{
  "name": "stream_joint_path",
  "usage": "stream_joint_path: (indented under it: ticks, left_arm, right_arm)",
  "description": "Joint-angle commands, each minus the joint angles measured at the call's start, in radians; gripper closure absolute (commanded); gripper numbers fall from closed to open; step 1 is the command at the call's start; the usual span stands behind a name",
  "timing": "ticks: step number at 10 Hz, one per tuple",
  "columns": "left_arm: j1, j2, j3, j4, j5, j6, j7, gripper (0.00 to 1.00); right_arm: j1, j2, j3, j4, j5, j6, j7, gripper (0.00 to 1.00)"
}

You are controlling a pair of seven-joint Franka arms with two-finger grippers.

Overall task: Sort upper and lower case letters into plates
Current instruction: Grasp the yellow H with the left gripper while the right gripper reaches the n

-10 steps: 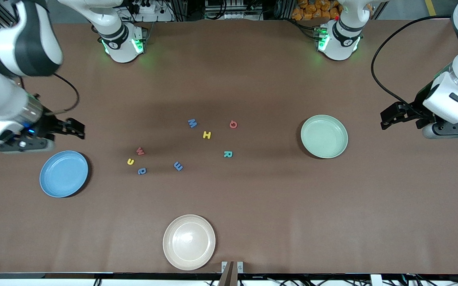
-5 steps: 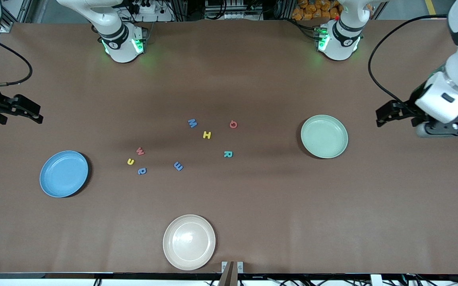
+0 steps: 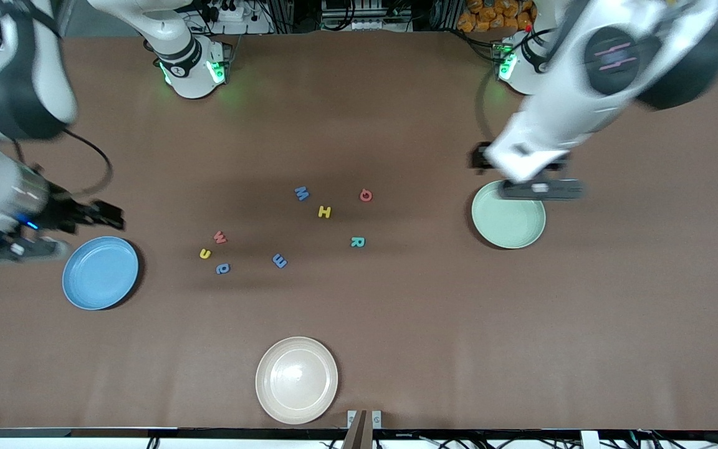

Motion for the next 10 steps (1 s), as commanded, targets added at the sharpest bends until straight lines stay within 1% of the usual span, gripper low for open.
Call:
stream_joint_path:
  ticks: [1, 2, 3, 4, 5, 6, 7, 8, 9, 10]
  left_arm:
    - [-0.11, 0.136, 0.007, 0.029, -0.015, 0.143, -0.176, 0.0]
    - [-0.151, 0.196, 0.007, 0.031, -0.015, 0.223, -0.326, 0.0]
    - [-0.2, 0.251, 0.007, 0.029, -0.013, 0.313, -0.437, 0.0]
    - [-0.26, 0.31, 0.013, 0.032, -0.01, 0.398, -0.532, 0.0]
    - [-0.303, 0.366, 0.018, 0.035, -0.01, 0.464, -0.583, 0.0]
    - [-0.329, 0.411, 0.018, 0.046, -0.009, 0.524, -0.565, 0.0]
    - [-0.357, 0.466, 0.018, 0.093, 0.008, 0.549, -0.488, 0.0]
    - [-0.4, 0.523, 0.027, 0.148, 0.06, 0.55, -0.343, 0.0]
    - [-0.469, 0.558, 0.074, 0.175, 0.112, 0.578, -0.262, 0.0]
    - [-0.544, 0.574, 0.14, 0.186, 0.12, 0.622, -0.257, 0.0]
  right_arm:
    - [0.034, 0.025, -0.011, -0.129, 0.022, 0.136, -0.012, 0.0]
    - [0.037, 0.038, -0.011, -0.181, 0.022, 0.192, -0.011, 0.0]
    - [0.048, 0.054, -0.011, -0.231, 0.022, 0.249, -0.003, 0.0]
    - [0.047, 0.073, -0.012, -0.292, 0.022, 0.332, 0.002, 0.0]
    - [0.037, 0.088, -0.012, -0.347, 0.024, 0.407, 0.002, 0.0]
    - [0.031, 0.108, -0.012, -0.366, 0.024, 0.433, 0.006, 0.0]
    - [0.033, 0.131, -0.011, -0.366, 0.033, 0.437, 0.018, 0.0]
    - [0.04, 0.148, -0.011, -0.368, 0.06, 0.441, 0.037, 0.0]
    - [0.043, 0.163, -0.011, -0.366, 0.096, 0.45, 0.08, 0.0]
    - [0.045, 0.18, -0.011, -0.366, 0.098, 0.478, 0.138, 0.0]
